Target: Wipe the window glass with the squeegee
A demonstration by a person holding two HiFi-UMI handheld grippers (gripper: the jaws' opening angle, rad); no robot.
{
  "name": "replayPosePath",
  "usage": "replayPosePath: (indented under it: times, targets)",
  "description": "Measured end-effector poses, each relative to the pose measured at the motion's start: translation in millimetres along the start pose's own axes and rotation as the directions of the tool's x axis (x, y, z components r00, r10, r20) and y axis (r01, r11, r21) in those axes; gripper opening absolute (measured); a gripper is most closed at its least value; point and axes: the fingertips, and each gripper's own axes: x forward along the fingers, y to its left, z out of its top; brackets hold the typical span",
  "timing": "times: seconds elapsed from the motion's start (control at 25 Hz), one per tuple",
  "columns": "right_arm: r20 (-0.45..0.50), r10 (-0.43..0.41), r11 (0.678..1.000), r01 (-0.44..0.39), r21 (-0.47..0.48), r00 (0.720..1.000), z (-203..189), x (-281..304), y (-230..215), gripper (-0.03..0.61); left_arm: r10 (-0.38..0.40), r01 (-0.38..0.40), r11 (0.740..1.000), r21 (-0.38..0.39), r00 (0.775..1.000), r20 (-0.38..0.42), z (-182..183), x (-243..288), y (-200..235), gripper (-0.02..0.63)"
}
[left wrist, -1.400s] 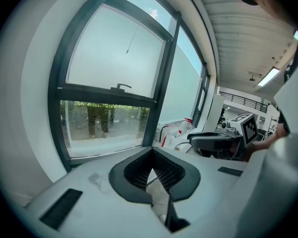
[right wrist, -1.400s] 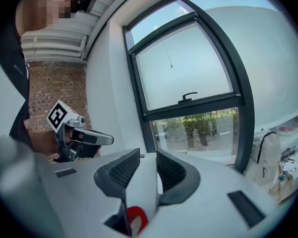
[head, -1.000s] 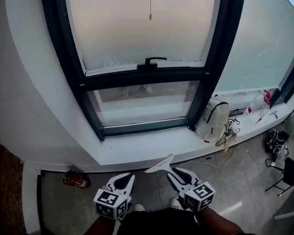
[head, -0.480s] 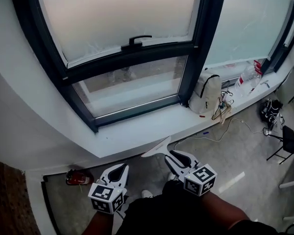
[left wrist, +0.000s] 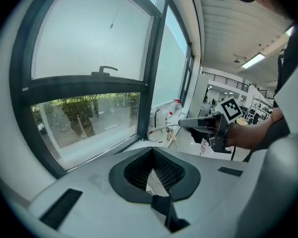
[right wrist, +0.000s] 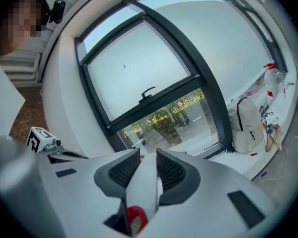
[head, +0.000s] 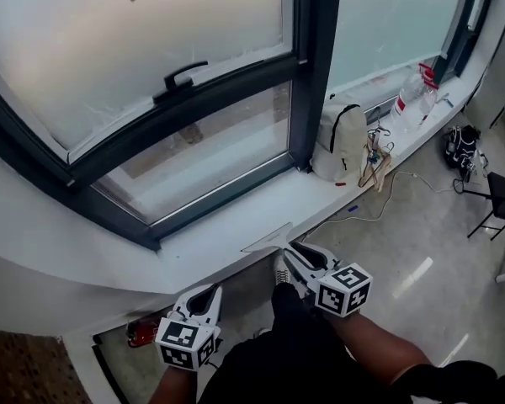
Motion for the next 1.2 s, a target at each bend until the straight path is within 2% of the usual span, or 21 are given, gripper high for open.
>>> replayPosePath:
  times: [0.16, 0.24, 0.36, 0.44, 0.52, 0.64, 0.72, 0.84, 0.96, 1.08, 1.2]
  targets:
    - [0.056, -0.019, 0.980, 0.008, 0.196, 0.998, 30.6, 49.8, -61.1, 0.092, 0.019, -0.012, 0.997, 0.082, 0.996, -0.087, 29.0, 50.3, 31.4, 0.000]
    - [0.089, -0.034, 0.953, 0.006, 0.304, 0.995, 49.1, 74.4, -96.5, 0.092, 0.019, -0.004, 0.993, 0.120, 0.992, -0.126, 49.0, 80.4, 44.6, 0.000]
    - [0.135, -0.046, 0.892, -0.021, 0.452, 0.990, 74.8, 107.0, -147.6, 0.092, -0.003, 0.049, 0.979, 0.199, 0.975, -0.222, 72.6, 126.7, 52.4, 0.000]
    - [0.164, -0.048, 0.861, -0.042, 0.507, 0.985, 90.9, 126.4, -178.7, 0.092, 0.000, 0.081, 0.959, 0.271, 0.958, -0.285, 85.6, 159.0, 56.8, 0.000]
    - [0.190, -0.056, 0.846, -0.054, 0.530, 0.980, 105.2, 144.5, -207.3, 0.092, 0.021, 0.099, 0.936, 0.338, 0.942, -0.334, 94.4, 190.4, 64.1, 0.000]
    - [0.237, -0.071, 0.822, -0.078, 0.564, 0.969, 123.9, 171.4, -249.3, 0.092, 0.060, 0.112, 0.906, 0.408, 0.921, -0.385, 97.5, 234.7, 77.9, 0.000]
    - [0.272, -0.098, 0.790, -0.091, 0.606, 0.957, 133.0, 188.7, -280.7, 0.092, 0.076, 0.133, 0.884, 0.447, 0.905, -0.419, 97.7, 265.5, 86.2, 0.000]
    - [0.332, -0.172, 0.730, -0.107, 0.675, 0.928, 146.5, 207.3, -326.5, 0.092, 0.071, 0.185, 0.854, 0.487, 0.885, -0.460, 96.8, 308.5, 94.6, 0.000]
    - [0.417, -0.233, 0.652, -0.177, 0.737, 0.879, 164.2, 219.1, -360.1, 0.092, 0.090, 0.207, 0.817, 0.539, 0.876, -0.473, 98.0, 339.4, 105.5, 0.000]
    - [0.492, -0.293, 0.577, -0.259, 0.775, 0.820, 178.4, 233.0, -388.7, 0.092, 0.155, 0.206, 0.753, 0.625, 0.868, -0.472, 98.6, 362.0, 125.2, 0.000]
    - [0.531, -0.353, 0.527, -0.306, 0.793, 0.770, 186.4, 246.3, -411.4, 0.092, 0.205, 0.207, 0.694, 0.690, 0.862, -0.464, 98.3, 372.3, 142.7, 0.000]
